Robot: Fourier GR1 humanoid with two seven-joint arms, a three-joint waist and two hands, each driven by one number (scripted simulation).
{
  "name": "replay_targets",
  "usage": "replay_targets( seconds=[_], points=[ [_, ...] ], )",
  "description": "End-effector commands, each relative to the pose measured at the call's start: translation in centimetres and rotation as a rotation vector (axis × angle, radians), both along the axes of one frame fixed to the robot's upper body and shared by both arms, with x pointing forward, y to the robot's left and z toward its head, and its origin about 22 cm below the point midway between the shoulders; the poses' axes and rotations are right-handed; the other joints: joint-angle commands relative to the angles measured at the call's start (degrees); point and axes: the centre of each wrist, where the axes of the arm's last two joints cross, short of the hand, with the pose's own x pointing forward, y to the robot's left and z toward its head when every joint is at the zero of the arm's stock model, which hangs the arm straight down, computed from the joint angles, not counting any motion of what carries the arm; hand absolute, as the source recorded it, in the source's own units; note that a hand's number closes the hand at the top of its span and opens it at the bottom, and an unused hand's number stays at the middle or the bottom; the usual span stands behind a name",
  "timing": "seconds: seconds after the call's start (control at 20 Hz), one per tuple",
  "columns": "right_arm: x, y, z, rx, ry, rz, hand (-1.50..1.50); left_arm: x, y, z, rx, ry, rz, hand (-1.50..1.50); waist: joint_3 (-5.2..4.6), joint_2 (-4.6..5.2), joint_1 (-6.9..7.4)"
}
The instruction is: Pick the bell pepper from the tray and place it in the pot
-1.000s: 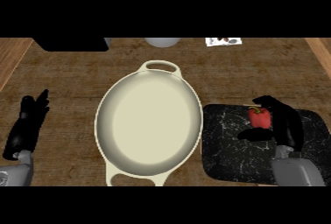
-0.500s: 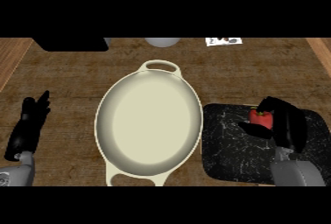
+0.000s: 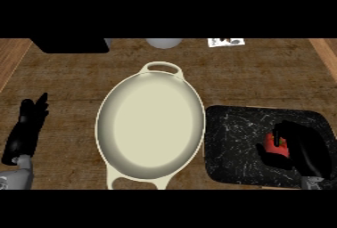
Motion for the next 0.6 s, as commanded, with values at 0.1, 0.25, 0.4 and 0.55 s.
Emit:
replay_targets(
  seconds=[0.1, 0.25, 0.4, 0.55],
  points=[
    [-4.7, -0.7, 7.5, -0.082, 0.003, 0.087, 1.50, 0.5, 0.4, 0.3, -0.010, 0.010, 0.007, 0.00, 0.26, 0.25, -0.81],
    [-5.5, 0.8, 10.7, 0.049, -0.193, 0.130, 1.50, -0.6, 0.1, -0.8, 0.001, -0.002, 0.022, 0.00, 0.26, 0.19, -0.75],
    [-6.3, 2.2, 14.1, 0.126, -0.368, 0.208, 1.50, -0.5, -0.3, -0.7, 0.003, -0.004, 0.001, 0.00, 0.24, 0.20, -0.52],
    [-8.5, 2.7, 16.2, 0.240, -0.495, 0.282, 1.50, 0.3, 0.0, 1.5, -0.002, 0.005, 0.001, 0.00, 0.36, 0.07, -0.69]
  ],
)
